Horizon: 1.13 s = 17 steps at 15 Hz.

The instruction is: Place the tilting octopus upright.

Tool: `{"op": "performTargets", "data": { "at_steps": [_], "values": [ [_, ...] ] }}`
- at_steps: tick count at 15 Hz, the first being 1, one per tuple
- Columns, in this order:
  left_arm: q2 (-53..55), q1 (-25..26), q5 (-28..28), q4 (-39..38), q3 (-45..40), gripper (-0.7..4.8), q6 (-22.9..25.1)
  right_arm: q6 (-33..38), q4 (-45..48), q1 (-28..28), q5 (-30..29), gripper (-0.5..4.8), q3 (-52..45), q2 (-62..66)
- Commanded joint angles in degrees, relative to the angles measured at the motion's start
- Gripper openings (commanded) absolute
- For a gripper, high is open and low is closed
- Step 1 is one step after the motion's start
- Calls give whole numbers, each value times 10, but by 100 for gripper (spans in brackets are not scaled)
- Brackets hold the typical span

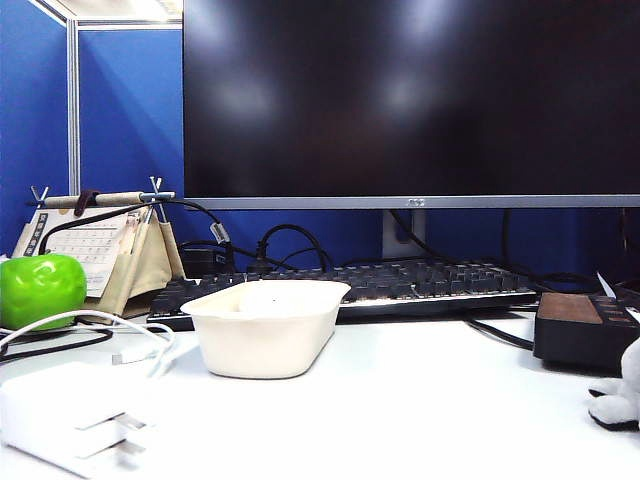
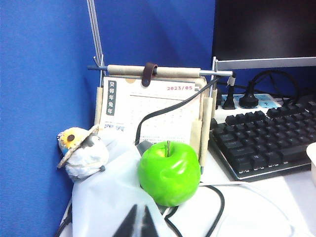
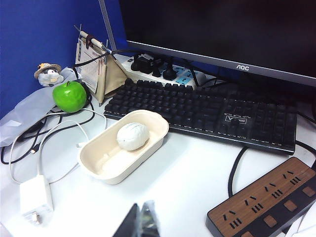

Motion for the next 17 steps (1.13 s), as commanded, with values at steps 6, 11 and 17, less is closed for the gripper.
{"op": "performTargets", "data": {
  "at_steps": [6,11,17],
  "values": [
    [-2,0,0,9,2,-5,0,0,9,0,2,8,1,0],
    [-2,0,0,9,2,-5,0,-49,84,-63,12,8,1,-14],
    [-2,0,0,7,2,-5,0,-49,255,-238,-81,8,-102,-45]
  ]
}}
